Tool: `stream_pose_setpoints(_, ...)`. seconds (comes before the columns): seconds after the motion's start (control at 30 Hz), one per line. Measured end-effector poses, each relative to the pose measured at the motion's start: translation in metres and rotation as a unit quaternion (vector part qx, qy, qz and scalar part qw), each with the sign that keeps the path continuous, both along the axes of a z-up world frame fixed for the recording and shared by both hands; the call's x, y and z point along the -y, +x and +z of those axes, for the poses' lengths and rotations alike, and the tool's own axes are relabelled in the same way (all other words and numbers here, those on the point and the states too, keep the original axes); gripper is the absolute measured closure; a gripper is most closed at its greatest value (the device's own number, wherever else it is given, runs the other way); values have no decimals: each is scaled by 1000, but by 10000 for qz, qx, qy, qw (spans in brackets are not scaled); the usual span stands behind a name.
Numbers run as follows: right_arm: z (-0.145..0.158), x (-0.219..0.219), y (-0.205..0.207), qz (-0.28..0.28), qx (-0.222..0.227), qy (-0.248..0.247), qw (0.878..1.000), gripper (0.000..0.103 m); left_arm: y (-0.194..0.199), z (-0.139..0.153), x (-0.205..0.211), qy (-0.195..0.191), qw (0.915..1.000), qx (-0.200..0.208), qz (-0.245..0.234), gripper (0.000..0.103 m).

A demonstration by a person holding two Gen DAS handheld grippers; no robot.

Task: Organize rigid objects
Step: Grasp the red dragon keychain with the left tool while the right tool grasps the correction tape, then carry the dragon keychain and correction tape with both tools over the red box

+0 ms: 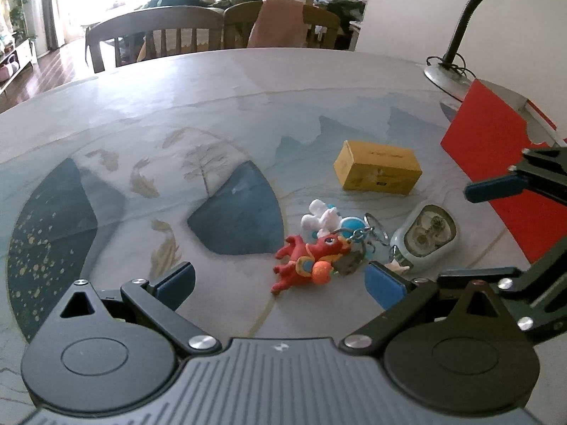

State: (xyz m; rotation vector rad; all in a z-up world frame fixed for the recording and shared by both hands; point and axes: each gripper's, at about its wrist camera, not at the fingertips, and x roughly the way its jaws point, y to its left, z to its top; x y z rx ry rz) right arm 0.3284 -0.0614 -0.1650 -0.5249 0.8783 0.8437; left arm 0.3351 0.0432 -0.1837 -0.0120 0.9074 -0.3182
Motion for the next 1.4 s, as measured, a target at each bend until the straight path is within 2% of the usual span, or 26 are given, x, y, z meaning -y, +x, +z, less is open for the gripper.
stream_pose_setpoints(0.17, -10, -2, 9, 126, -97, -46, 9999, 16, 6, -2, 1, -92, 9999, -19, -57, 1)
stream_pose_setpoints(0.23, -12, -2, 12, 185, -137, -46, 9997, 16, 8, -4, 2, -120, 9999, -38, -71, 6)
stream_pose_setpoints(0.37, -16, -5, 16, 251, -217, -27, 9994, 16, 10, -4, 4, -157, 9998, 8, -137, 7)
stream_pose_setpoints(0.67, -17, -5, 6, 582, -161, -156, 9981, 18, 7, -2, 11, -64, 9988, 155, -460, 30)
stream_pose_setpoints(0.77, -16, -5, -2, 649, -156, -196, 9976, 18, 4, -1, 12, -92, 9986, 166, -504, 40)
stream_pose_setpoints(0.8, -15, -5, -5, 639, -155, -201, 9976, 18, 3, 0, 12, -80, 9985, 179, -512, 48)
stream_pose_setpoints(0.83, -16, -4, -8, 614, -151, -197, 9978, 18, 3, 0, 12, -90, 9984, 180, -522, 54)
stream_pose_setpoints(0.97, -16, 2, -20, 394, -120, -142, 9991, 18, 4, 0, 10, -157, 9985, 158, -499, 58)
stream_pose_setpoints(1.0, -16, 4, -24, 308, -126, -121, 9994, 18, 3, 0, 10, -122, 9986, 170, -483, 62)
stream_pose_setpoints(1.4, -1, 34, -51, -620, -227, 283, 9974, 19, -13, 7, 8, -222, 9992, 166, -278, 64)
